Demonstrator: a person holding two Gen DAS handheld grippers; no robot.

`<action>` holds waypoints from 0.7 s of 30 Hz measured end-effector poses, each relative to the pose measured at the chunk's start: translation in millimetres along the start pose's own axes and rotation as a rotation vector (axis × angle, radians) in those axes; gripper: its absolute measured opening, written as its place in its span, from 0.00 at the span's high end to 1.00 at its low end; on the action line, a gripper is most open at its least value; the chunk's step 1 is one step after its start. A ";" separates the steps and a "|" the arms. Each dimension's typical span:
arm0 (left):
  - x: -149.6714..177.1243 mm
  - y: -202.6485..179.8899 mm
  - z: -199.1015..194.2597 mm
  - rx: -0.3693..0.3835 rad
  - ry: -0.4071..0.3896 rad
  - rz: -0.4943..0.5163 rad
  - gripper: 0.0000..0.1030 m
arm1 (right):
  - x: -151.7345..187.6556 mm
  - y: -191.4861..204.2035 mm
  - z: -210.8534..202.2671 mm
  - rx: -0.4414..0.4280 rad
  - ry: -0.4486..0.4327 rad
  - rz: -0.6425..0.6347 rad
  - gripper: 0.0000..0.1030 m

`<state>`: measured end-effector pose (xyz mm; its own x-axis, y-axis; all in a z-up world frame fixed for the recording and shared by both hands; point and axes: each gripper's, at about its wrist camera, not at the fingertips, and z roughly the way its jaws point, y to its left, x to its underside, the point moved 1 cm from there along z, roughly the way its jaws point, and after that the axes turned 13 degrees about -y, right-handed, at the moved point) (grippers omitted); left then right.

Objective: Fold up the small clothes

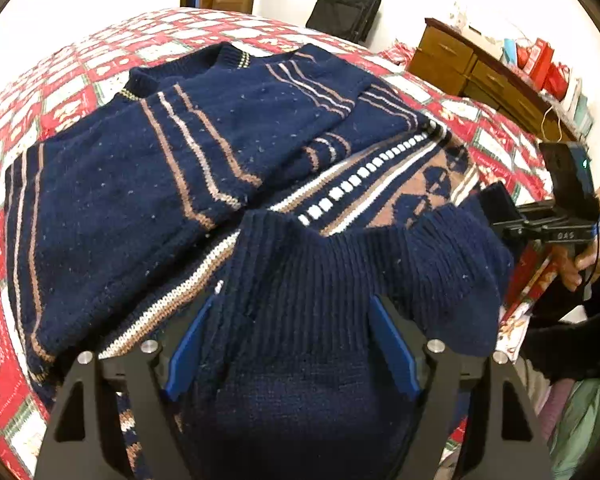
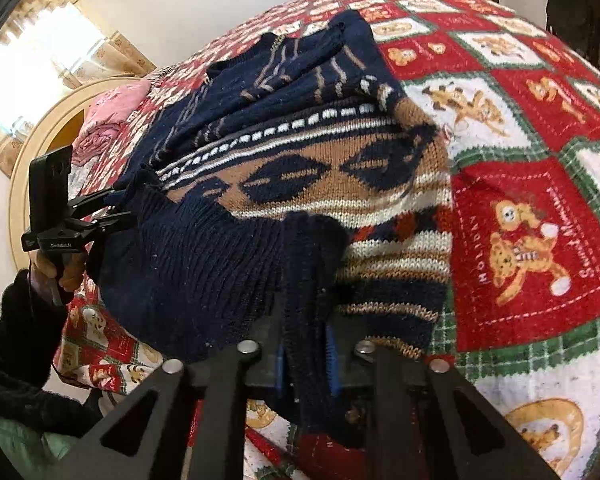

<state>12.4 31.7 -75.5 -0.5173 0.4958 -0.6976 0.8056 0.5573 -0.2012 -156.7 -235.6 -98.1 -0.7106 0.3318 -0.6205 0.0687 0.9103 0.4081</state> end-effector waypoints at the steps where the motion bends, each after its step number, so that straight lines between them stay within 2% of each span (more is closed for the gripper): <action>1: 0.3 2.1 -2.2 0.022 -0.004 -0.019 0.26 | -0.6 0.3 0.0 -0.002 0.003 0.002 0.89; 3: -0.2 4.3 -3.2 0.031 -0.006 -0.036 0.30 | 0.8 -4.0 2.8 -0.002 0.009 0.023 0.89; 7: -7.1 9.3 3.0 0.039 -0.005 -0.078 0.30 | 2.1 -10.2 6.2 -0.015 0.010 0.061 0.89; 13: -8.5 4.3 9.7 0.009 -0.026 -0.050 0.31 | 3.4 -16.5 5.4 -0.037 0.009 0.124 0.89; 15: -6.0 1.3 8.2 -0.009 -0.029 -0.035 0.39 | 3.0 -13.0 3.2 -0.019 -0.001 0.104 0.89; 17: -3.0 -1.0 5.3 -0.029 -0.027 -0.022 0.63 | 2.2 -6.6 0.9 0.000 -0.011 0.064 0.92; 18: -0.9 -0.7 2.0 -0.031 -0.030 -0.035 0.70 | 1.8 -2.9 -0.3 0.011 -0.018 0.047 0.92; 19: 0.8 1.3 -0.2 -0.020 -0.031 -0.058 0.84 | 1.5 -0.8 -1.2 0.016 -0.025 0.040 0.92; 21: 4.7 6.1 -6.6 0.004 -0.050 -0.122 0.90 | -1.0 2.8 -8.0 0.008 -0.056 0.047 0.93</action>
<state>13.0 41.9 -75.5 -0.5962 0.3905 -0.7015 0.7388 0.6088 -0.2890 -161.4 -235.3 -90.9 -0.6663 0.3869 -0.6375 0.1066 0.8955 0.4321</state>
